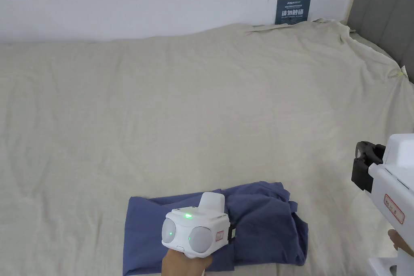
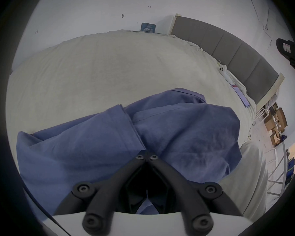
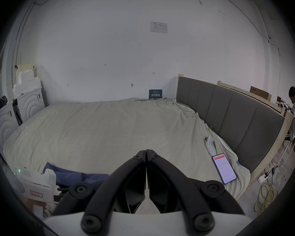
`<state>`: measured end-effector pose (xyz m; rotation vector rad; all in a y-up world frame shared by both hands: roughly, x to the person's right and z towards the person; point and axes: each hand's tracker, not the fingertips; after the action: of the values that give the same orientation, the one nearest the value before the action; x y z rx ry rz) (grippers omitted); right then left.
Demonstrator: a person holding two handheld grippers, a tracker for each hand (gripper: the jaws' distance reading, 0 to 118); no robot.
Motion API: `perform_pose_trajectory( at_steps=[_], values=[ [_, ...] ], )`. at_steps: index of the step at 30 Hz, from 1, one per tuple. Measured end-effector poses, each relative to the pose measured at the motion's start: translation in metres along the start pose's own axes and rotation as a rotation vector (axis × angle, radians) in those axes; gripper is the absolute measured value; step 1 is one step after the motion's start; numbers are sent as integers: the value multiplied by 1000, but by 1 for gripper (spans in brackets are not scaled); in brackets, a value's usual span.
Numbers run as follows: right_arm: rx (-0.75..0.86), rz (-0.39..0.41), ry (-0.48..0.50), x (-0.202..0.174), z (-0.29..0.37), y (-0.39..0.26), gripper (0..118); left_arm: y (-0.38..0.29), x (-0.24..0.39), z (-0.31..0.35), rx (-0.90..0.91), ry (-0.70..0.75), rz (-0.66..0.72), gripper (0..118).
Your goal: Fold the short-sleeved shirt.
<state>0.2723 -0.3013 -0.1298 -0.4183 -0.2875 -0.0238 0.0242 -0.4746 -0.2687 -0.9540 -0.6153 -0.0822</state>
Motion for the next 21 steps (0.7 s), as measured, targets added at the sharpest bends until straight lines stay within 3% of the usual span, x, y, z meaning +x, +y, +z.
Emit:
perform_pose_trajectory(
  at_steps=[6, 12, 21],
  values=[
    [0, 4, -1, -1, 2, 1, 0, 4, -12, 9, 15, -5, 38, 0],
    [4, 14, 5, -6, 1, 5, 0, 25, -32, 60, 84, -27, 51, 0],
    [15, 23, 29, -20, -2, 12, 0, 41, -114, 125, 106, -75, 161, 0]
  ],
)
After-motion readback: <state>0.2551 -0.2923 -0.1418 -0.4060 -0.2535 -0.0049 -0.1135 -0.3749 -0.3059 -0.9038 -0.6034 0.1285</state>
